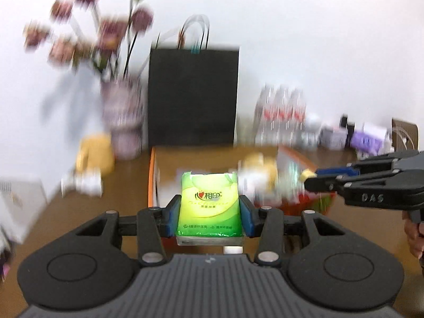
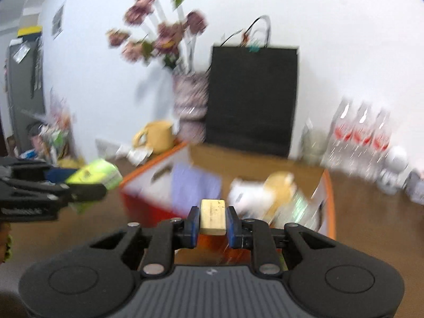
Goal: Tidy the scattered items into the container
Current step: 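Carry the green pack and soap into the box and open both tools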
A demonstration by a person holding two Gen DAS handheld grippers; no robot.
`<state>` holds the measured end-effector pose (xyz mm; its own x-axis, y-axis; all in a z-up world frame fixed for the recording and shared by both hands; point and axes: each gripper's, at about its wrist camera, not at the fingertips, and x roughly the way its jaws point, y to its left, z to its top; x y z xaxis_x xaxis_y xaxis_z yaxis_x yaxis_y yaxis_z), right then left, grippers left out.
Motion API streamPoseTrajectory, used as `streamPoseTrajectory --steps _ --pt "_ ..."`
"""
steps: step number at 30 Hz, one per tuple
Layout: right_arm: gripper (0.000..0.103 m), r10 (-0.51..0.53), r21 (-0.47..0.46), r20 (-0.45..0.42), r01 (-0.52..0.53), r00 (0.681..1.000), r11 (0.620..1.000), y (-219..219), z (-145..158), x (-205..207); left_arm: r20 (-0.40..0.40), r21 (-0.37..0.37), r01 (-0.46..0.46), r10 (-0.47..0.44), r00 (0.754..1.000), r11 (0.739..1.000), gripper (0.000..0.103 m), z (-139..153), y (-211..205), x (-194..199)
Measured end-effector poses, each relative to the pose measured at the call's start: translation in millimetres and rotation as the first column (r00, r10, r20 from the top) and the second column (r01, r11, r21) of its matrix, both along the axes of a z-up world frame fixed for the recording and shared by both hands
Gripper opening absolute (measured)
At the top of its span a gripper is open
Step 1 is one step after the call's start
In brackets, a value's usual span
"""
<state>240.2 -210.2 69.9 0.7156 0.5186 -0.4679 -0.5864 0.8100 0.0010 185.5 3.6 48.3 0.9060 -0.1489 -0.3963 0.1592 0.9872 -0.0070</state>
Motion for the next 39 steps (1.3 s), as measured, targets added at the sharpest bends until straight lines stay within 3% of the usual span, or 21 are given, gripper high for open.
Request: streamPoseTrajectory --steps 2,4,9,13,17,22,26,27,29,32,35,39 --pt "0.019 -0.025 -0.021 -0.011 0.025 1.0 0.999 6 11 27 0.002 0.023 0.012 -0.012 1.0 1.0 0.046 18 -8 33" --pt "0.019 -0.044 -0.06 -0.055 0.041 0.997 0.997 21 14 60 -0.056 0.032 0.012 -0.01 0.998 0.999 0.046 25 -18 73" --pt "0.02 -0.092 -0.166 -0.114 0.073 0.989 0.983 64 -6 129 -0.207 0.091 -0.028 0.046 0.977 0.995 0.046 3 -35 168" --pt "0.02 -0.118 -0.184 -0.163 0.087 0.98 0.979 85 -25 166 -0.268 0.121 -0.093 0.122 0.955 0.988 0.047 -17 -35 207" --pt "0.02 -0.155 -0.17 -0.205 0.121 0.967 0.978 90 -39 184 -0.308 0.104 -0.111 0.138 0.941 0.988 0.05 -31 -28 222" --pt "0.042 -0.181 -0.162 -0.196 0.15 0.964 0.975 80 -38 183 -0.311 0.083 -0.134 0.153 0.938 0.988 0.072 -31 -25 218" --pt "0.074 -0.158 -0.105 -0.153 0.143 0.976 0.984 55 -14 158 -0.226 0.048 -0.131 0.139 0.964 0.99 0.089 -8 -17 191" --pt "0.086 -0.138 -0.079 -0.132 0.128 0.982 0.989 46 -5 144 -0.203 0.04 -0.123 0.128 0.971 0.992 0.096 -2 -15 182" --pt "0.098 -0.091 -0.032 -0.088 0.089 0.992 0.996 29 10 111 -0.144 0.021 -0.096 0.098 0.985 0.995 0.103 7 -11 154" --pt "0.103 -0.06 -0.02 -0.034 0.06 0.998 0.998 13 18 67 -0.064 0.011 -0.062 0.062 0.996 0.998 0.103 12 -3 108" --pt "0.103 -0.053 -0.033 -0.042 0.052 0.998 0.998 6 4 32 -0.018 -0.006 -0.067 0.066 0.998 0.998 0.103 1 9 63" --pt "0.103 -0.094 -0.062 -0.105 0.088 0.99 0.994 3 -36 5 -0.082 -0.017 -0.096 0.094 0.992 0.995 0.103 -31 25 30"
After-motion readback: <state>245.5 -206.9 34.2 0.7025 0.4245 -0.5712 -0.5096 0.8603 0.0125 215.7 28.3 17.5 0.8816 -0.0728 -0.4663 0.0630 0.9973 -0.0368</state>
